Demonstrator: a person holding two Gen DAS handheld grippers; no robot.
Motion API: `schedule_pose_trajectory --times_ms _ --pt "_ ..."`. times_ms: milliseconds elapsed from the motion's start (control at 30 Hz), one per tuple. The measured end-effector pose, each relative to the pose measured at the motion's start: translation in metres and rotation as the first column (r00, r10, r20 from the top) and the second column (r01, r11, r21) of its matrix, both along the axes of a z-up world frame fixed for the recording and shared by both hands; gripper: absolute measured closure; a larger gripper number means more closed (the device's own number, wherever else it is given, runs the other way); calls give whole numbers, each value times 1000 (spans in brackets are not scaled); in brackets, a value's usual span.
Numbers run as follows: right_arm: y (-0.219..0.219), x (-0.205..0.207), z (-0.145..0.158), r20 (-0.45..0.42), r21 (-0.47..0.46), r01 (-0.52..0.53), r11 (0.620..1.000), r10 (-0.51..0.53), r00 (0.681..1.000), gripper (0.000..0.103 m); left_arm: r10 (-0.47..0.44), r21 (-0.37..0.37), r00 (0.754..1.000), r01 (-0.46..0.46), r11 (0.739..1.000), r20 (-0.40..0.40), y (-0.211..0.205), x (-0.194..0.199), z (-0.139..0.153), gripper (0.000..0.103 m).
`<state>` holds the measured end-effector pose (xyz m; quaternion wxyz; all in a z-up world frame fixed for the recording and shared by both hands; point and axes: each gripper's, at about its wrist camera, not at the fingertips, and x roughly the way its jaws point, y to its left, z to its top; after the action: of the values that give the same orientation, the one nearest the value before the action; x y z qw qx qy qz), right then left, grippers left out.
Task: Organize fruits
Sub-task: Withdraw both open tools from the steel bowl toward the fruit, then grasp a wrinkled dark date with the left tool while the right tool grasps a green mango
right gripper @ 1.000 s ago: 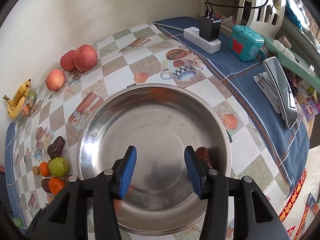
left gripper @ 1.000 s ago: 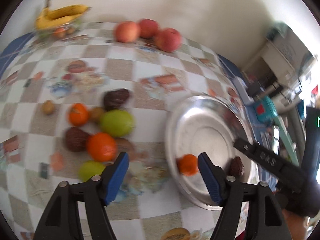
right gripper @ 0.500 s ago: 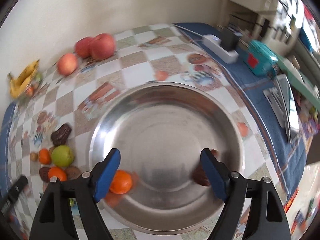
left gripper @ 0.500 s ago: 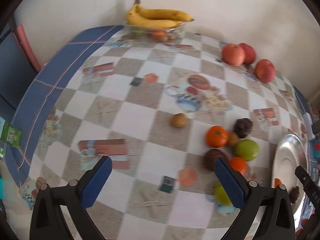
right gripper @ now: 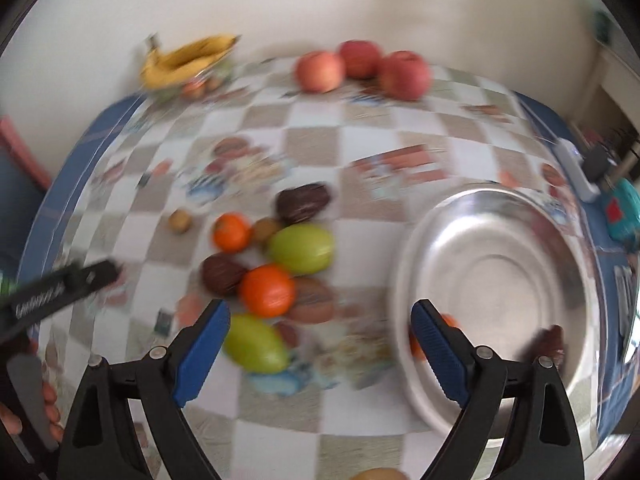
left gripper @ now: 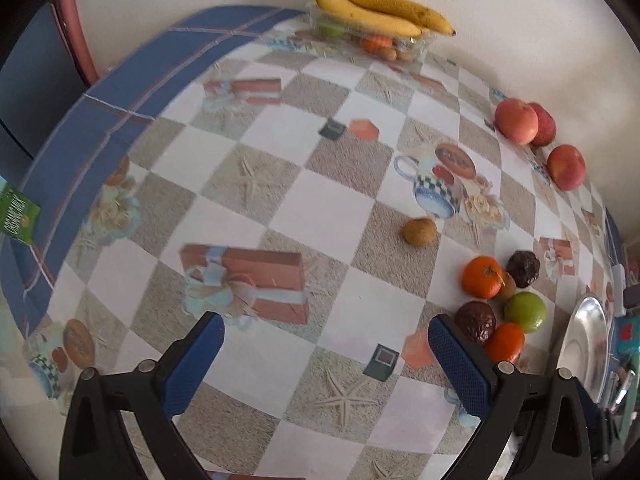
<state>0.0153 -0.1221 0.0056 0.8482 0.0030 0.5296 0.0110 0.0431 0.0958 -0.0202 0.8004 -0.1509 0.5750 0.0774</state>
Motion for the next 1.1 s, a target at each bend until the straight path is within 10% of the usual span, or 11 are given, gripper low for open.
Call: schedule_pose_trajectory --times_ms 267,833,1100 --pt "31 -3 -31 -106 -106 -111 988 99 989 11 -57 -76 997 53 996 -58 -17 6 -17 0" --pt "34 5 -56 -200 -26 -97 995 90 976 13 -102 -164 994 96 982 -33 -33 10 -17 0" --pt "36 4 -58 -217 34 -108 994 113 970 51 -104 -200 995 104 974 8 -34 11 -10 0"
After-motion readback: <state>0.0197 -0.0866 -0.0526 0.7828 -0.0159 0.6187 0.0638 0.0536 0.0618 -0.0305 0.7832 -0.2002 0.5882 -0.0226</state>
